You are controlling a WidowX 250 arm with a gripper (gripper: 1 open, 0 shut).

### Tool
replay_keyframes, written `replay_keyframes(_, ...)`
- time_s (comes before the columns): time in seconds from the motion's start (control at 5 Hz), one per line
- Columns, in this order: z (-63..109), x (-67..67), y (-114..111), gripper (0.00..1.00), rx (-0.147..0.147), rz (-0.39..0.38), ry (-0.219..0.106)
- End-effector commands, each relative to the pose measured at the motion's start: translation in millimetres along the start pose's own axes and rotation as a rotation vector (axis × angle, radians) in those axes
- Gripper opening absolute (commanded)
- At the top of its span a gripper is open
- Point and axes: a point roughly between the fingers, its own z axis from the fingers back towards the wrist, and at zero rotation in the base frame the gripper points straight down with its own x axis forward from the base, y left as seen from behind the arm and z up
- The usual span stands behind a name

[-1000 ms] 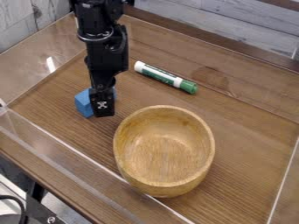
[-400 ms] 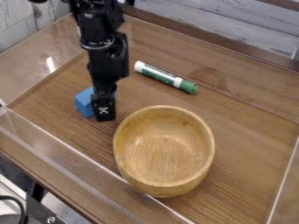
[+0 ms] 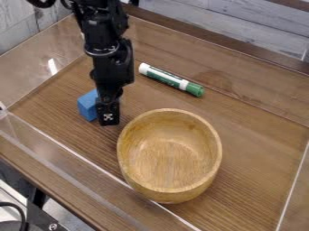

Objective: Remove the blue block from inside the brown bowl and put it on the table

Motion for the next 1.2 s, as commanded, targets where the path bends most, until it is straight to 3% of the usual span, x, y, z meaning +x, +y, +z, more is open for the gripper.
replay_keyframes(0.0, 6.3, 1.9, 6, 0.0, 0.024, 0.005, -0.016)
replay_keyframes(0.2, 10.1, 5.1, 6, 1.0, 0.014, 0.005, -0.023)
replay_keyframes(0.4, 14.1, 8.0, 5, 1.0, 0.003, 0.005, -0.03)
replay_keyframes(0.6, 14.7, 9.4, 5, 0.0, 0.001, 0.002, -0.034)
replay_keyframes(0.8, 14.9, 10.7, 6, 0.0, -0.001, -0.002, -0.038)
replay_keyframes(1.0, 18.4, 12.8, 5, 1.0, -0.011, -0.002, -0.045)
